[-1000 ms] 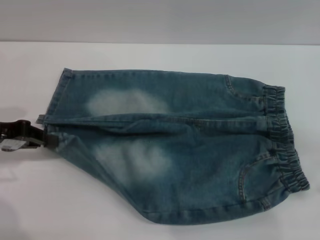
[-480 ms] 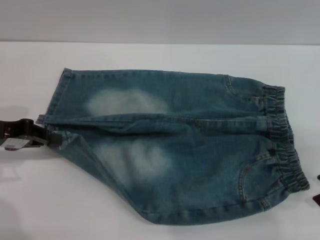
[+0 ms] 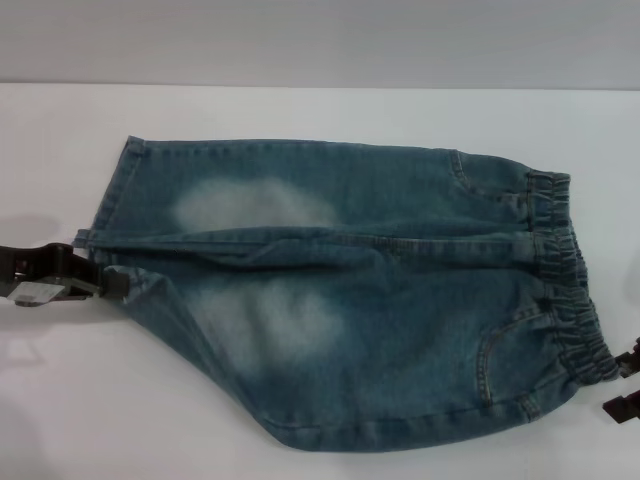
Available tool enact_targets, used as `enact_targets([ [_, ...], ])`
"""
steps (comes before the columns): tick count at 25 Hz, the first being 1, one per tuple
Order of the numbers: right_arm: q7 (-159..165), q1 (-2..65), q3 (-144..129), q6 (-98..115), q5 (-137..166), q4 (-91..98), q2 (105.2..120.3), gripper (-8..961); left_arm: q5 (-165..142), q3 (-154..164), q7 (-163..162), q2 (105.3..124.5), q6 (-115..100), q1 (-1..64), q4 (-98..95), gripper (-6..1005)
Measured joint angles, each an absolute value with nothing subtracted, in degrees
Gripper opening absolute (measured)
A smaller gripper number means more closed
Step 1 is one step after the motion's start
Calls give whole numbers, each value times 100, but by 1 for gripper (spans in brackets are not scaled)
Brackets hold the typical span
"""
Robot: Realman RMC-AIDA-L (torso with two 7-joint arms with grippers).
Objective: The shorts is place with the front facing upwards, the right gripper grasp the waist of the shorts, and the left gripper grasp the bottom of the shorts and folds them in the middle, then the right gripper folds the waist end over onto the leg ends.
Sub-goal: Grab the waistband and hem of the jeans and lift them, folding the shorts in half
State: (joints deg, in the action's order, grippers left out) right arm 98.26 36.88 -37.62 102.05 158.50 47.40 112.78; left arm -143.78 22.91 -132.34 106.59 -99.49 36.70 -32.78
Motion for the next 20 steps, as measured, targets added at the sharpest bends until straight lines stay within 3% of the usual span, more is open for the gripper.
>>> enact_targets([
  [20, 9782, 3710, -3776, 10171, 15494, 4728, 11324, 588, -14379, 2322, -13216, 10663, -9932, 3690, -3279, 26],
])
